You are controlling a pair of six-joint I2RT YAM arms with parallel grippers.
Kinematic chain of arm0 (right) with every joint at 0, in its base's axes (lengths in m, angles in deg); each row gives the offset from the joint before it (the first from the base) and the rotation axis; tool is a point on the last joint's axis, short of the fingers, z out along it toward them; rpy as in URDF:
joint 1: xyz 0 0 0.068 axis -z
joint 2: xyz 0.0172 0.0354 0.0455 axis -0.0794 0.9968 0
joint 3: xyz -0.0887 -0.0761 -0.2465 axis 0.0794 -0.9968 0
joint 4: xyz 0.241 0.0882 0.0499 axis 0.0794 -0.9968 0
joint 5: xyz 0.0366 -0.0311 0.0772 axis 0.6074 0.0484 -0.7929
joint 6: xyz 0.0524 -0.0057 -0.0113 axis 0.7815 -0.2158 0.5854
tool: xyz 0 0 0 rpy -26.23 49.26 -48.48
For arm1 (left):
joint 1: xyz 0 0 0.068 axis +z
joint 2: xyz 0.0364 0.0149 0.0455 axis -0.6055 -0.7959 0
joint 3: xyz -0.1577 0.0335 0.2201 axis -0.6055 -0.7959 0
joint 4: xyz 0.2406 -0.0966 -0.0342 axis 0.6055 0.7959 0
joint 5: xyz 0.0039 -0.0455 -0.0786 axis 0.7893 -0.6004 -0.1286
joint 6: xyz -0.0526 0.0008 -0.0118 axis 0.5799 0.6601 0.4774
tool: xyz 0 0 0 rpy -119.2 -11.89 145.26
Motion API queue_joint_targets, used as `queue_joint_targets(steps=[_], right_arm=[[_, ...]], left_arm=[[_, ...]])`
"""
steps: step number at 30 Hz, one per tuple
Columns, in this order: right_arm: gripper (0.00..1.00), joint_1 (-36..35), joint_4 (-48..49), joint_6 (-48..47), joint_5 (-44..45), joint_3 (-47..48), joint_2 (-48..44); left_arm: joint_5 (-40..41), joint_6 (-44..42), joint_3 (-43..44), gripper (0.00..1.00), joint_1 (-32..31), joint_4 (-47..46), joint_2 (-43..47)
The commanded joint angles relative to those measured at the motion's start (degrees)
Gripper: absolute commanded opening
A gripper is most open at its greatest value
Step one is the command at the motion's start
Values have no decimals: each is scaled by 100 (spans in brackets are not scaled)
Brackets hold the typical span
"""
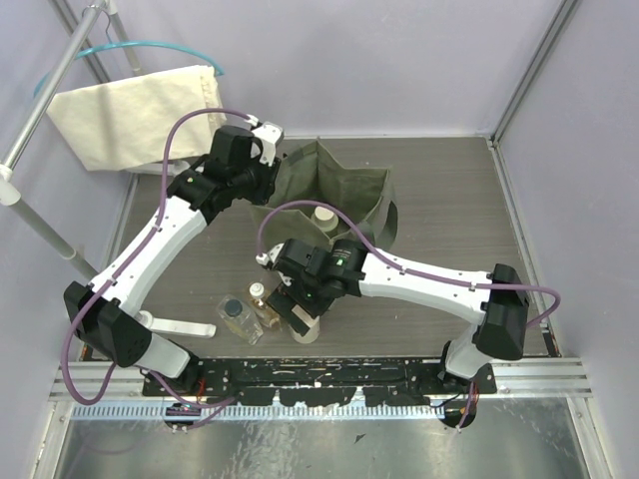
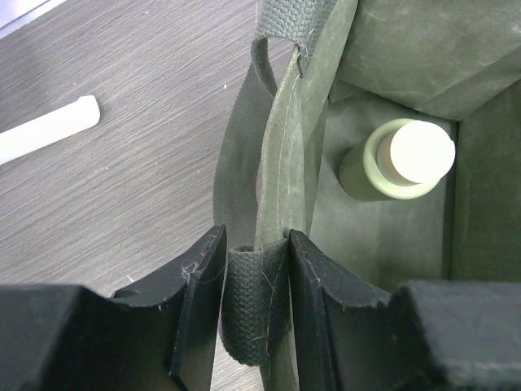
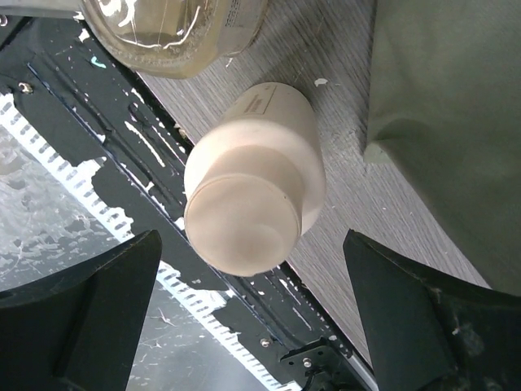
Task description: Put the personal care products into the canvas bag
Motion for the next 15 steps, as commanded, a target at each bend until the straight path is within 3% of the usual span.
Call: queue_joint_targets(steps=[1,15], right_arm=[[100,9,353,-169,-173,-89,66],[99,97,828,-104,-223,-249,589]], left_arm=[[-40,-82,164,44,25,96,-40],[-84,-103,104,44,27,91,-45]])
